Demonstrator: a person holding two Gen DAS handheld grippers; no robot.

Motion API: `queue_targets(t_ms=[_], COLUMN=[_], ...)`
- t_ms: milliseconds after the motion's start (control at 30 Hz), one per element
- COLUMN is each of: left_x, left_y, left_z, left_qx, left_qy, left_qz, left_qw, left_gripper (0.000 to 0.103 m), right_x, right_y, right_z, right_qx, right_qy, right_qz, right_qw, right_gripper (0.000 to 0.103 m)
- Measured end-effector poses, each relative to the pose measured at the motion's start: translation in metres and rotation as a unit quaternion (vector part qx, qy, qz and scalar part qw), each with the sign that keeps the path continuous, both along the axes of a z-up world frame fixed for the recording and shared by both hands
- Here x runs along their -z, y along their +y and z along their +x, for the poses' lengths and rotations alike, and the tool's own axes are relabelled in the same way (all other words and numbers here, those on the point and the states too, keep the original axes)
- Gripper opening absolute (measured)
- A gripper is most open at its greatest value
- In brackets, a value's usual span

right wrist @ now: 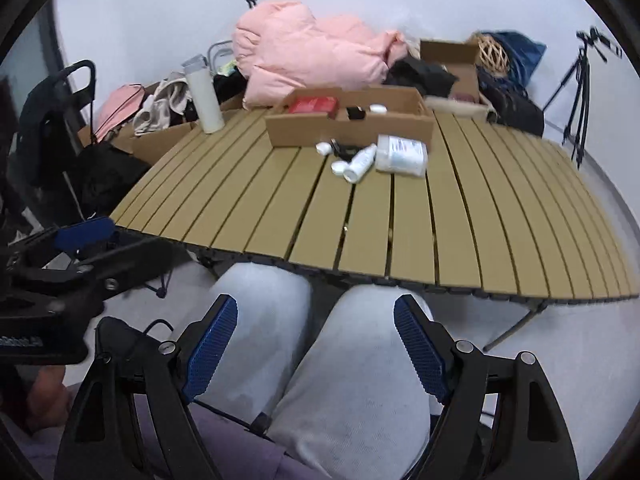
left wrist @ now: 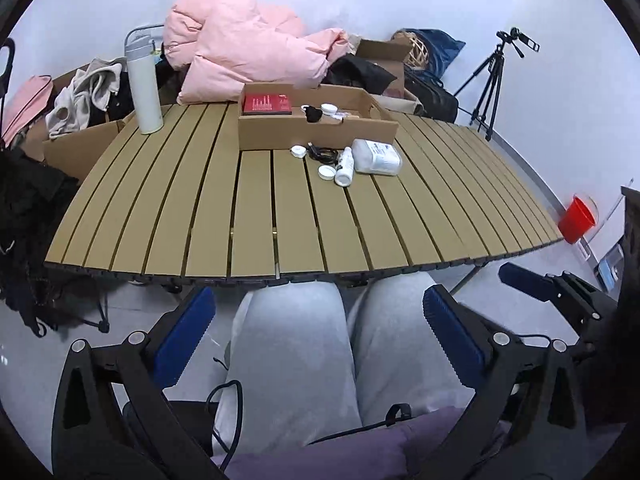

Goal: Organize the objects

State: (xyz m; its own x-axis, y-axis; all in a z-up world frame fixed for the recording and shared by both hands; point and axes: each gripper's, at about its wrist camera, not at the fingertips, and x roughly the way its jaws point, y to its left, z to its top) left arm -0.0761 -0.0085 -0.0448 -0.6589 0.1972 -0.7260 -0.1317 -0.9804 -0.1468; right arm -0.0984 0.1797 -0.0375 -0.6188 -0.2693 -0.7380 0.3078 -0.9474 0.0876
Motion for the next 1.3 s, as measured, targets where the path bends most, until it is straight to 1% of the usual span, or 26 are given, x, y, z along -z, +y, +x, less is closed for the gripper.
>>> queue_targets(t_ms=[133,233,333,367,433,500,567,600,633,667,700,733,767,800,833,867,900,933,1000,1100,1133,1167,1200,1233,1267,1300], left_x=[0.004,0.014,0.024,0.027,0.033,0.039,0.048,0.053,0.059,0.065,0.071,0.077,0.083,0.088,0.093,0.098,0.102,0.105,0.111,0.119,0.122,0.125,0.128,0.131,0.133,0.132], left_y=[-0.004,-0.005,-0.006,-0.006,-0.006,-0.008,-0.013,-0.014,-0.014,-0.013,-0.011,-0.008,-0.005,-0.003,-0.002,-0.001,-0.001,0.000,0.007,0.031,0.036,0.044,0.048,0.052,0.055,0.056], left_z=[0.000,-0.005,-0.019,-0.025,-0.037,-0.056,-0.083,-0.097,-0.112,-0.128,-0.140,-0.153,-0.166,-0.176,-0.186,-0.196,-0.203,-0.210,-0.221,-0.237,-0.242,-0.249,-0.255,-0.261,-0.267,-0.269], left_qx=[-0.008,-0.010,-0.013,-0.010,-0.003,-0.003,0.006,0.011,0.021,0.035,0.045,0.055,0.055,0.054,0.055,0.054,0.056,0.058,0.070,0.092,0.095,0.097,0.097,0.097,0.099,0.102], left_qy=[-0.001,-0.011,-0.016,-0.007,0.024,0.051,0.057,0.049,0.039,0.029,0.024,0.019,0.017,0.017,0.013,0.004,-0.003,-0.009,-0.018,-0.024,-0.027,-0.033,-0.039,-0.047,-0.055,-0.054], left_qz=[-0.002,-0.002,-0.009,-0.016,-0.037,-0.051,-0.040,-0.032,-0.024,-0.018,-0.016,-0.016,-0.023,-0.025,-0.023,-0.018,-0.009,-0.001,0.010,0.000,-0.004,-0.010,-0.013,-0.016,-0.012,-0.009], left_qw=[1.0000,0.9999,0.9998,0.9998,0.9990,0.9974,0.9976,0.9982,0.9987,0.9988,0.9986,0.9981,0.9981,0.9981,0.9981,0.9984,0.9984,0.9982,0.9973,0.9955,0.9951,0.9947,0.9944,0.9941,0.9934,0.9932], left_gripper=[0.103,0.103,0.103,0.103,0.103,0.101,0.101,0.101,0.101,0.100,0.100,0.097,0.093,0.085,0.081,0.079,0.077,0.076,0.076,0.076,0.074,0.071,0.061,0.055,0.054,0.051], right_x=[-0.004,0.004,0.019,0.023,0.030,0.036,0.042,0.047,0.051,0.056,0.060,0.064,0.071,0.083,0.088,0.101,0.107,0.111,0.112,0.109,0.109,0.110,0.111,0.110,0.109,0.108], right_y=[0.003,0.004,0.006,0.008,0.013,0.020,0.023,0.024,0.024,0.023,0.020,0.015,0.009,0.003,0.000,-0.005,-0.008,-0.008,-0.003,0.018,0.025,0.033,0.040,0.045,0.050,0.053], right_z=[0.002,-0.001,-0.021,-0.029,-0.046,-0.076,-0.110,-0.133,-0.156,-0.179,-0.198,-0.213,-0.229,-0.250,-0.258,-0.272,-0.277,-0.279,-0.273,-0.256,-0.251,-0.245,-0.240,-0.237,-0.234,-0.230], right_qx=[0.002,-0.003,0.004,0.006,0.011,0.030,0.040,0.048,0.051,0.055,0.061,0.066,0.070,0.082,0.087,0.102,0.110,0.112,0.102,0.087,0.080,0.075,0.073,0.071,0.071,0.071], right_qy=[0.008,-0.003,-0.023,-0.031,-0.040,-0.036,-0.029,-0.034,-0.041,-0.047,-0.048,-0.049,-0.057,-0.069,-0.075,-0.092,-0.101,-0.105,-0.100,-0.102,-0.104,-0.111,-0.115,-0.120,-0.123,-0.121], right_qz=[-0.008,-0.012,-0.009,-0.011,-0.023,-0.034,-0.047,-0.056,-0.073,-0.091,-0.101,-0.106,-0.109,-0.117,-0.121,-0.119,-0.120,-0.121,-0.121,-0.111,-0.110,-0.105,-0.105,-0.108,-0.108,-0.102], right_qw=[1.000,1.000,1.000,0.999,0.999,0.998,0.998,0.997,0.995,0.993,0.992,0.991,0.990,0.987,0.986,0.983,0.982,0.981,0.982,0.985,0.985,0.985,0.985,0.984,0.984,0.985], right_gripper=[0.084,0.084,0.084,0.084,0.084,0.084,0.084,0.084,0.081,0.076,0.074,0.072,0.070,0.068,0.064,0.056,0.049,0.034,0.031,0.030,0.030,0.029,0.029,0.029,0.029,0.029])
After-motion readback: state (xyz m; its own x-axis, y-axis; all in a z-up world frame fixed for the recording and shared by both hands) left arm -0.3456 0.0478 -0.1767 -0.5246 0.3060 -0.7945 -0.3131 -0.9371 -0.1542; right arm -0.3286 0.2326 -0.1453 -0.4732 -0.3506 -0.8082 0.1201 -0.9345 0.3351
